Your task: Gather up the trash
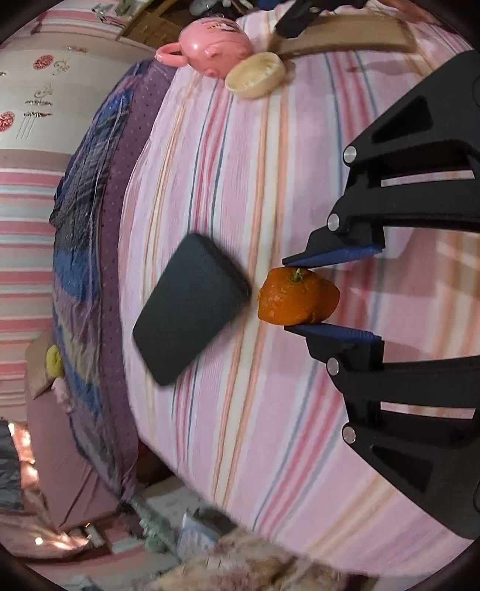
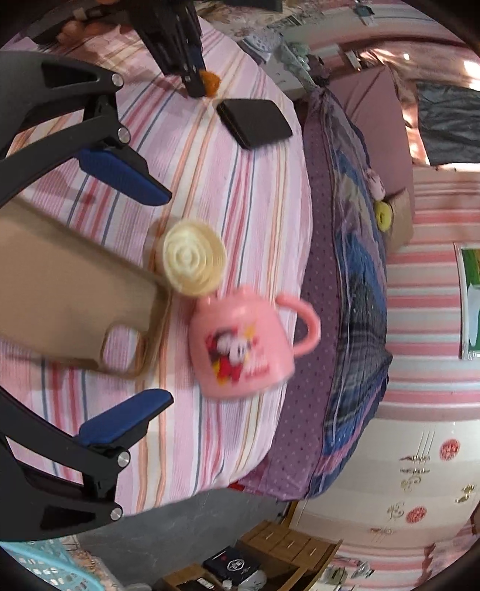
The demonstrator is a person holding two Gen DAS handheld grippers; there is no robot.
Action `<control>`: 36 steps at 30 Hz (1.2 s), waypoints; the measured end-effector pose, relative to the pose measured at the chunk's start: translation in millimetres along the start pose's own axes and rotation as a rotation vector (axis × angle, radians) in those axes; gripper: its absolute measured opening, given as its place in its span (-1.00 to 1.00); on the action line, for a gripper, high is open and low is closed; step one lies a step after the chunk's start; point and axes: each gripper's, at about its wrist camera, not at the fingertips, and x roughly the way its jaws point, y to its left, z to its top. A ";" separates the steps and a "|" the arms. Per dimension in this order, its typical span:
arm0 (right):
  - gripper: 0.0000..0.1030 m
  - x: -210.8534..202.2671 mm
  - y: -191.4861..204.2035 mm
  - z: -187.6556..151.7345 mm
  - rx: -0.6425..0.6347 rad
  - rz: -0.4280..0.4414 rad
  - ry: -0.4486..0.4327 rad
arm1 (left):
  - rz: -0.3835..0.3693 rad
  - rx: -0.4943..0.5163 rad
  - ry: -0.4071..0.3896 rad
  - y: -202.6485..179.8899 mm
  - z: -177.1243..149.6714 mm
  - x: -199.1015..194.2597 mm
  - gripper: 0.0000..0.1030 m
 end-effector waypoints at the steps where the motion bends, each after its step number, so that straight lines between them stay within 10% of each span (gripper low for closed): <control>1: 0.88 1.9 2.9 1.3 -0.005 0.004 0.005 | 0.004 -0.010 -0.009 4.9 0.0 -5.9 -0.47; 18: 0.62 54.3 39.5 23.9 -0.105 -0.007 0.150 | 0.028 -0.107 -0.055 48.9 -5.2 -37.0 -0.47; 23: 0.20 66.2 47.1 29.2 -0.115 -0.014 0.182 | 0.039 -0.110 -0.060 52.4 -2.7 -37.2 -0.47; 36: 0.19 3.3 39.6 5.2 -0.079 -0.027 0.034 | -0.008 -0.159 -0.091 62.1 -4.5 -56.5 -0.47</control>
